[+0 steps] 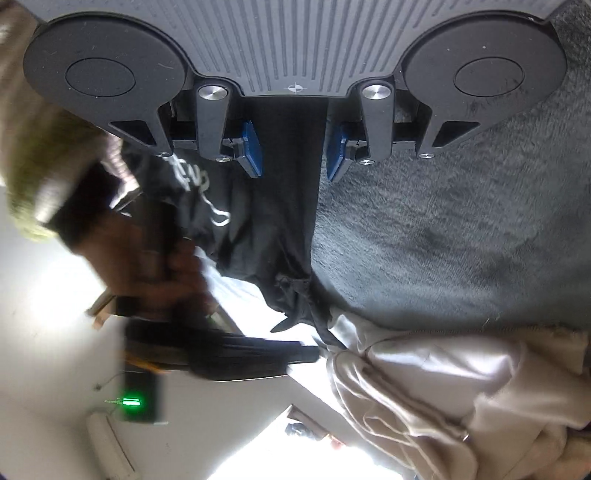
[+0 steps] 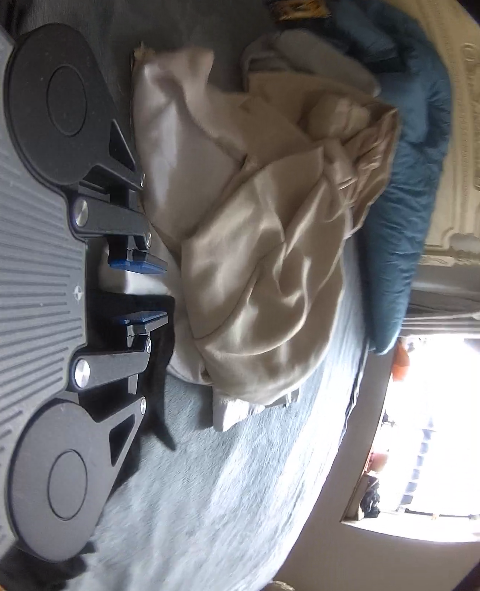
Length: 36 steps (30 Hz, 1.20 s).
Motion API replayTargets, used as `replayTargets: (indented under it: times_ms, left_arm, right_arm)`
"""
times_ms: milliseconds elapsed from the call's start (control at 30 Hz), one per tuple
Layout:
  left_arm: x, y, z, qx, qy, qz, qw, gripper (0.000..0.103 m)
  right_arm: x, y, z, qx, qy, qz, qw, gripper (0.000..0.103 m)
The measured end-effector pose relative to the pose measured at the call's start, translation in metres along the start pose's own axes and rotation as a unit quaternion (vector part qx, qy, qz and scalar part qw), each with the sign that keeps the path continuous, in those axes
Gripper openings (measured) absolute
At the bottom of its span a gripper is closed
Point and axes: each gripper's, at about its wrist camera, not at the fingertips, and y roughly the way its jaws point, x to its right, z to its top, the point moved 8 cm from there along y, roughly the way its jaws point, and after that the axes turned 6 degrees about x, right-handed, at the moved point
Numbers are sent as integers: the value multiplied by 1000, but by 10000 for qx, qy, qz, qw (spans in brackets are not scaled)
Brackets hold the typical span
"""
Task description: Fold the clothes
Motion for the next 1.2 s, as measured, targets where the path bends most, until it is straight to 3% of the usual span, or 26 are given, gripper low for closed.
replayTargets:
  times_ms: [233,267,333,433,500,567,633,700,733,833,900,1000,1067,1200]
  left_arm:
    - [6,-8,-9,14,253,-54,9997,38]
    - [6,-8,-9,15,275,-57,9996,38]
    - [7,-8,-10,4,273,-81,9996,38]
    - [6,-9,-11,-19,266,-96,9996,38]
    - [6,-10,-12,-36,251,-97,9996,38]
    - [6,-10,-12,-38,232,-107,9997,38]
    - [5,-11,-12,-38,222,-108,9997,38]
    - [4,-9,-11,-34,212,-114,9997,38]
    - [4,-9,-11,-32,210,-117,9997,38]
    - [4,-8,-11,-27,202,-127,9997,38]
    - [3,-8,-10,-23,193,-142,9997,38]
    - [3,-8,-10,-19,172,-176,9997,38]
    - [3,-8,-9,-21,161,-188,9997,38]
    - [3,-8,-10,-15,177,-181,9997,38]
  right_arm:
    - [14,62,-13,-566,25,-256,9981,21]
    - [18,60,-12,-487,112,-303,9983,8]
    - [26,55,-11,-304,302,-395,9983,0]
    - [43,28,-1,213,912,-272,9952,0]
    - [47,8,7,601,1263,59,9902,0]
    - [46,-2,11,725,1346,221,9880,0]
    - [38,1,10,556,1136,285,9916,0]
    - [28,15,6,222,851,207,9959,2]
    - [23,22,3,62,695,104,9975,7]
    - [13,46,-5,-255,425,-73,9987,35]
    - [9,59,-12,-470,286,-140,9984,37]
    - [14,68,-21,-573,266,-323,9975,30]
    - [22,66,-20,-518,523,-372,9966,6]
    - [46,47,-13,-228,1181,-408,9919,5]
